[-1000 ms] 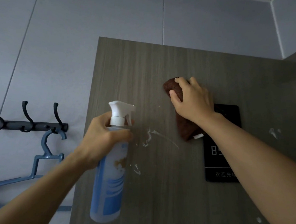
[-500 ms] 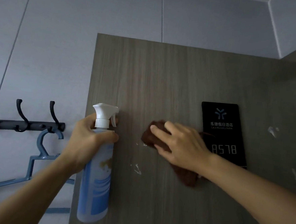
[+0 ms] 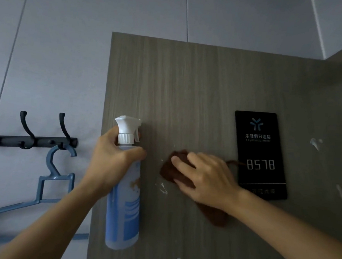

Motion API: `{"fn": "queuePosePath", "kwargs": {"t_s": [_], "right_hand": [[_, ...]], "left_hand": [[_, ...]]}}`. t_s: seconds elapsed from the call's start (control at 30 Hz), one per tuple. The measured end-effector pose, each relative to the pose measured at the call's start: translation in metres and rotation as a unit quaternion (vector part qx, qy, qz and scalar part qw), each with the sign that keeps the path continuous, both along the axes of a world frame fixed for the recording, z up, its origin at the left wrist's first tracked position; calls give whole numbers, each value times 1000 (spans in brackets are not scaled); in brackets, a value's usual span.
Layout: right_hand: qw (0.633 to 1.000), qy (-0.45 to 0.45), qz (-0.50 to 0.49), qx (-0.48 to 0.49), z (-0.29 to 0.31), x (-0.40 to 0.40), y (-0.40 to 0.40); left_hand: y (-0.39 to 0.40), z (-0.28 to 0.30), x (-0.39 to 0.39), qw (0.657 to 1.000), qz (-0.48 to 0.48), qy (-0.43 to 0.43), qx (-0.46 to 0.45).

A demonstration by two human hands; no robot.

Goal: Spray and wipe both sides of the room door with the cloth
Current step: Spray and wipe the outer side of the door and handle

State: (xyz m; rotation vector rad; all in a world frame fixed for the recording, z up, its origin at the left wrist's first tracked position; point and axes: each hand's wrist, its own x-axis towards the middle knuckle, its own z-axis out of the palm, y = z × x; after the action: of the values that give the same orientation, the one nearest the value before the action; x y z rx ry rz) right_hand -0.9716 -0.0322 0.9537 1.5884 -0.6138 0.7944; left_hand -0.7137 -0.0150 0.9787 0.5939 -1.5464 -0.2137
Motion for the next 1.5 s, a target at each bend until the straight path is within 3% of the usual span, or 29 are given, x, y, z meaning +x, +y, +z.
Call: {"fn": "queuePosePath", "kwargs": {"t_s": [0.07,0.2,0.3,0.43,0.5,0.57,0.7,0.77,0.97,1.03,1.17,1.23,1.37,1.43,1.5], "right_hand": [[1000,-1,-16,2,11,-8,-2],[980,-192,-36,-39,80,-14,3],[967,-250,-29,-47,80,-8,0],[996,-82,12,-17,0,1,0],[1000,-27,2,-7,-10,-8,2],[998,-54,-14,-7,15,-11,4],[976,-213,-26,-42,93,-4,4],[971,-234,-9,-43,94,7,2],[1000,7,7,11,13,12,4],[1000,-27,1,4,33,5,2],[976,-213,34,-15,76,15,1],[984,-174,38,-1,56,25,2],[999,14,13,31,7,17,6],[999,1,-4,33,24,11,5],[996,-83,8,18,55,13,7]], "left_hand": [[0,-1,1,1000,-6,9,1],[-1,-2,2,1000,-11,4,5],[-3,-2,3,1000,-9,3,4],[-5,-2,4,1000,-14,4,2],[-5,-2,4,1000,-14,1,1],[-6,-3,4,1000,-15,1,0],[-9,-4,4,1000,-6,1,-3],[-11,-3,4,1000,3,-3,-8],[-10,-4,4,1000,11,-10,-24],[-11,-4,4,1000,8,-6,-22],[-11,-4,4,1000,1,-9,-15],[-10,-4,4,1000,-4,-6,-13],[-6,-4,4,1000,3,-9,-8],[-7,-5,4,1000,1,-9,-7],[-7,-5,4,1000,5,-9,-3]]}}
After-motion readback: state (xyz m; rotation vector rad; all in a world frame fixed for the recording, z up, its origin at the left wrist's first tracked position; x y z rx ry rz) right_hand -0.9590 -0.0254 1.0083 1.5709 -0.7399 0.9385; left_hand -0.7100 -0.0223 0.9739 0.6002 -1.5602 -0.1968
